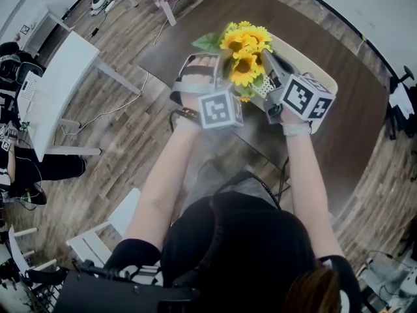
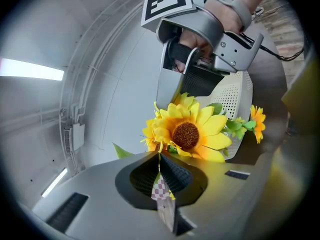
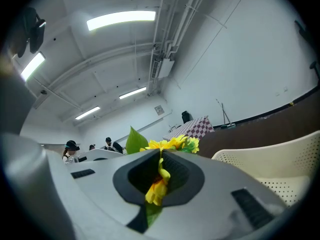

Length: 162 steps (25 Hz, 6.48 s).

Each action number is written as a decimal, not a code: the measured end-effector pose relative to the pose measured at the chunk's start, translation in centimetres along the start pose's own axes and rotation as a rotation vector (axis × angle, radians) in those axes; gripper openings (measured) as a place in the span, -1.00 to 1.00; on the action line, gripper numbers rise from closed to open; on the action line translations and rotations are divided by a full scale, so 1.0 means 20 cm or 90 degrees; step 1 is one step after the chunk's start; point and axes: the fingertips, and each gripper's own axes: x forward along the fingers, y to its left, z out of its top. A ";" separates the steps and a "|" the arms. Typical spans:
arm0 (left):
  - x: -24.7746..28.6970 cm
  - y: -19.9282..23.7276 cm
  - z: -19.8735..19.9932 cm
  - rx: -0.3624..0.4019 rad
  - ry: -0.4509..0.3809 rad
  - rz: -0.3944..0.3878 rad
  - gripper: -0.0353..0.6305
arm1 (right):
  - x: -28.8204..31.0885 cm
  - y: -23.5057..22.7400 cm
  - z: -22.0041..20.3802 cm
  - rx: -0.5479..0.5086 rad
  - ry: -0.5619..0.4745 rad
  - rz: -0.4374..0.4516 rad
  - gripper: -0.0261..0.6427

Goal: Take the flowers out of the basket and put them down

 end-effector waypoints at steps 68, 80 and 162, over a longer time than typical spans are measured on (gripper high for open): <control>0.35 -0.22 -1.15 -0.058 0.095 -0.064 -0.84 | 0.98 0.10 -0.76 0.061 0.108 0.040 -0.92; 0.43 -0.24 -1.19 -0.062 0.096 -0.073 -0.84 | 1.04 0.04 -0.78 0.067 0.108 0.040 -0.92; 0.16 -0.29 -0.95 -0.046 0.034 -0.035 -0.88 | 0.73 0.30 -0.82 -0.019 0.070 0.089 -0.92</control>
